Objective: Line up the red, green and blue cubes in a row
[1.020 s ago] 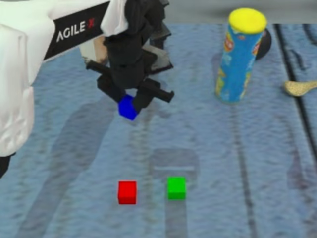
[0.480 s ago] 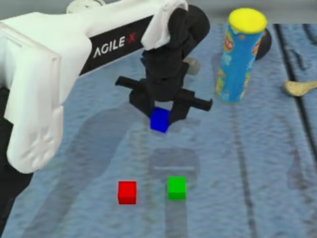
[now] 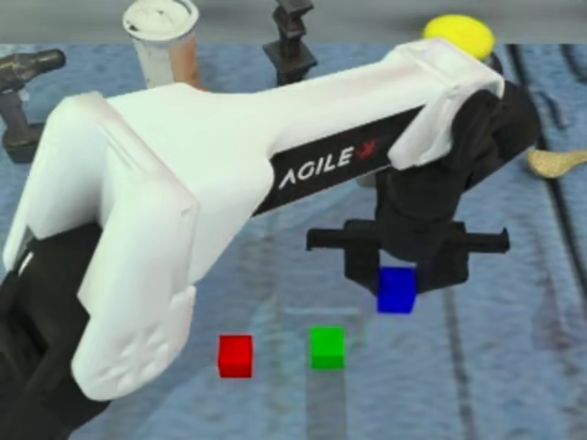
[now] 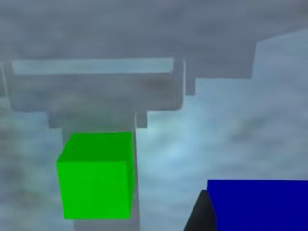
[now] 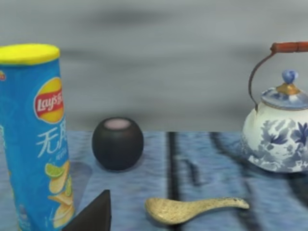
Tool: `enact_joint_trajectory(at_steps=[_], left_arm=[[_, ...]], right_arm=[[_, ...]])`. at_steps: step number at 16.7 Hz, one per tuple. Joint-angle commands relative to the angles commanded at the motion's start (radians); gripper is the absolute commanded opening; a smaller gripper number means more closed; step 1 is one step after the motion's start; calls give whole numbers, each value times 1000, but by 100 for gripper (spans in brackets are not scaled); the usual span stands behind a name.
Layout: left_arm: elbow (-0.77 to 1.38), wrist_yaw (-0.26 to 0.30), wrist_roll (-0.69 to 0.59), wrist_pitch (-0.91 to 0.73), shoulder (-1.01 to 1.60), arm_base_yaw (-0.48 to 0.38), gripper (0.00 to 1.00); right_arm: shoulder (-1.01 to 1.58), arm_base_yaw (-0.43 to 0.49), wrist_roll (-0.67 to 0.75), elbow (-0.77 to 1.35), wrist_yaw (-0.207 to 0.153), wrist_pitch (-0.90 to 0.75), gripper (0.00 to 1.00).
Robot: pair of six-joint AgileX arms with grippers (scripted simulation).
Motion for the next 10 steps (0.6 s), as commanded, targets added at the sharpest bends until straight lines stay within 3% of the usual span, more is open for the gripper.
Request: enact_joint_trajectory(at_steps=[4,10], left_arm=[[15,-7,-102,-5,-13,-56,0],[-4,-6,-98,13,-10,-52,0]], right_arm=[[0,0,0,0,0,0,100],[0,0,0,0,0,0,100]])
